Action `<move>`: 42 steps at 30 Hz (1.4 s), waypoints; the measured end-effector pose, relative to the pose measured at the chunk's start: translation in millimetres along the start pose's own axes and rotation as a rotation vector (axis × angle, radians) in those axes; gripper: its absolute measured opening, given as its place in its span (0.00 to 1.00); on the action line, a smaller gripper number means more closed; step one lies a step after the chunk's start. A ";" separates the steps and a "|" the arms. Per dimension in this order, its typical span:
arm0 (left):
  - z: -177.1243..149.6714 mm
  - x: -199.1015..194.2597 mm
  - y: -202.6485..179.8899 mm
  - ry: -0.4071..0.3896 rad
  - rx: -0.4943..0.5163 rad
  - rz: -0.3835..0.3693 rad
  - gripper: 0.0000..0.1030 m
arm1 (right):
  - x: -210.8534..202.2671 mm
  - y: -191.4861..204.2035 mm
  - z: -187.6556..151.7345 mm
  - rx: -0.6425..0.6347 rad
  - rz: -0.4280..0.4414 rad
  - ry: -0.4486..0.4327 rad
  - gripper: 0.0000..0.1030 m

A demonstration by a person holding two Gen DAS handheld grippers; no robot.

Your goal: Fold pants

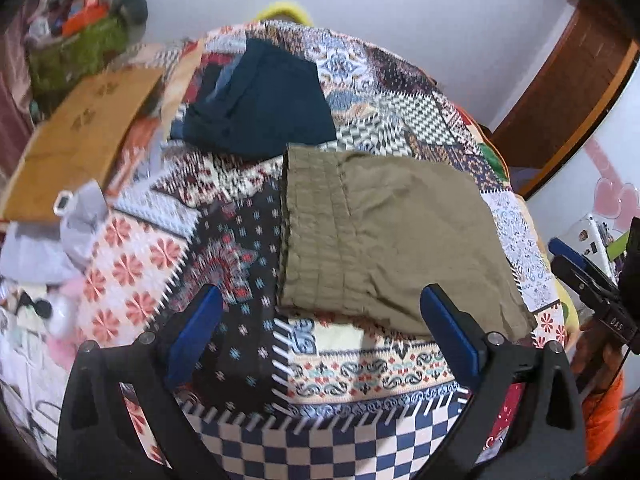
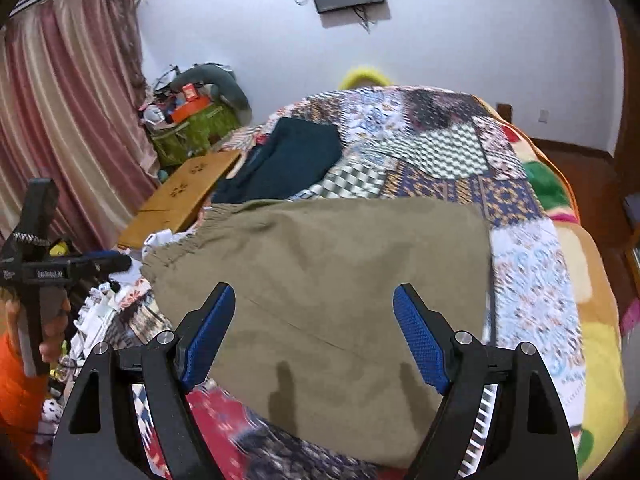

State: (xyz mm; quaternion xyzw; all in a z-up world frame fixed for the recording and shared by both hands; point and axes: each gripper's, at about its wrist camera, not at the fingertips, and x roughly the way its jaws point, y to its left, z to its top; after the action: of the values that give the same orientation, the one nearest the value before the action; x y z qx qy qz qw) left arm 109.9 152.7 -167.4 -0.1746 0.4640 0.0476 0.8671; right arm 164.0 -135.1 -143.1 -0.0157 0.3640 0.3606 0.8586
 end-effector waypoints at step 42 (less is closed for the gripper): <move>11.6 -13.7 18.4 -0.244 -0.010 0.275 0.37 | 28.9 -12.0 -57.0 0.029 -0.034 0.160 0.77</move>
State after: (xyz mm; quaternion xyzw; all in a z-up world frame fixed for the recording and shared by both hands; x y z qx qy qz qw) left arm 106.8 175.0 -155.0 -0.1068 0.3745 0.1887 0.9015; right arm 150.2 -143.0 -206.2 -0.0382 0.4365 0.3380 0.8329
